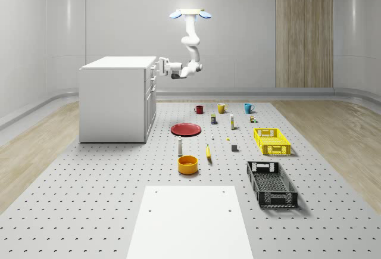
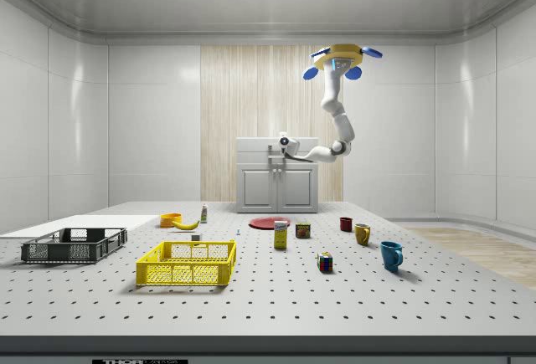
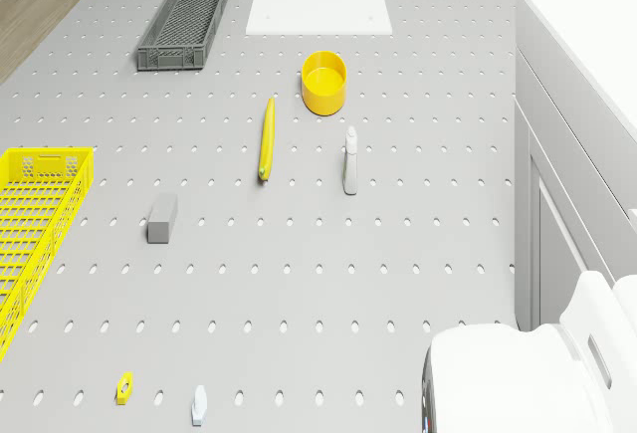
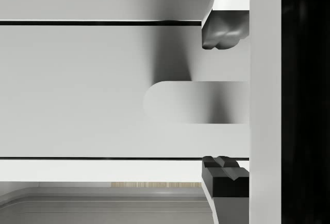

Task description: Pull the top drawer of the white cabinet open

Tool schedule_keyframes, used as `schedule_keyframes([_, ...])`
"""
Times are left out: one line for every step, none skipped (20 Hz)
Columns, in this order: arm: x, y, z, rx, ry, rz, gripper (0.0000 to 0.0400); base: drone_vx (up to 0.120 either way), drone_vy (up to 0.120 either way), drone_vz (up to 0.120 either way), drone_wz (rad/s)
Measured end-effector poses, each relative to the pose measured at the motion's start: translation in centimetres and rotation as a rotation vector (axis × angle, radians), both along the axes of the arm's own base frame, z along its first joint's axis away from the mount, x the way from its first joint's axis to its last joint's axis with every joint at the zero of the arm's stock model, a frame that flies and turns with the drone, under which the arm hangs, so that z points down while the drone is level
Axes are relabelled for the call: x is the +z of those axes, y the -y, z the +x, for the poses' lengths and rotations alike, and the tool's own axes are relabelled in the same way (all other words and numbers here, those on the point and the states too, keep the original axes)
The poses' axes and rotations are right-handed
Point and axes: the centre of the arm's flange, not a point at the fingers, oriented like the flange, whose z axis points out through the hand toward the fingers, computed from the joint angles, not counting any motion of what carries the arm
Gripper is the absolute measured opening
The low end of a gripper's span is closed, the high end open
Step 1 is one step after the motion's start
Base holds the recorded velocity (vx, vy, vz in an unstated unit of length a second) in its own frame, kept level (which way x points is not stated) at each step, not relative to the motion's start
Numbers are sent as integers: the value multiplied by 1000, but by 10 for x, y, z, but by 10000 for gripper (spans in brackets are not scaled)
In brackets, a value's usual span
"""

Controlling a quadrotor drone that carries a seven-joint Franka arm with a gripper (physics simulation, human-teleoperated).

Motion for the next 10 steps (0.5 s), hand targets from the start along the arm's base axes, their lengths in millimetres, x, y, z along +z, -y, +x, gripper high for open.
schedule_keyframes([0, 0, 0, 0, 0, 0, 305, 0, 0, 0, 0])
schedule_keyframes([0, 0, 0, 0, 0, 0, 305, 0, 0, 0, 0])
schedule_keyframes([0, 0, 0, 0, 0, 0, 305, 0, 0, 0, 0])
schedule_keyframes([0, 0, 0, 0, 0, 0, 305, 0, 0, 0, 0])
schedule_keyframes([0, 0, 0, 0, 0, 0, 305, 0, 0, 0, 0])
schedule_keyframes([0, 0, 0, 0, 0, 0, 305, 0, 0, 0, 0])
schedule_keyframes([0, 0, 0, 0, 0, 0, 305, 0, 0, 0, 0])
schedule_keyframes([0, 0, 0, 0, 0, 0, 289, 0, 0, 0, 0])
schedule_keyframes([0, 0, 0, 0, 0, 0, 249, 0, 0, 0, 0])
schedule_keyframes([0, 0, 0, 0, 0, 0, 217, 0, 0, 0, 0])
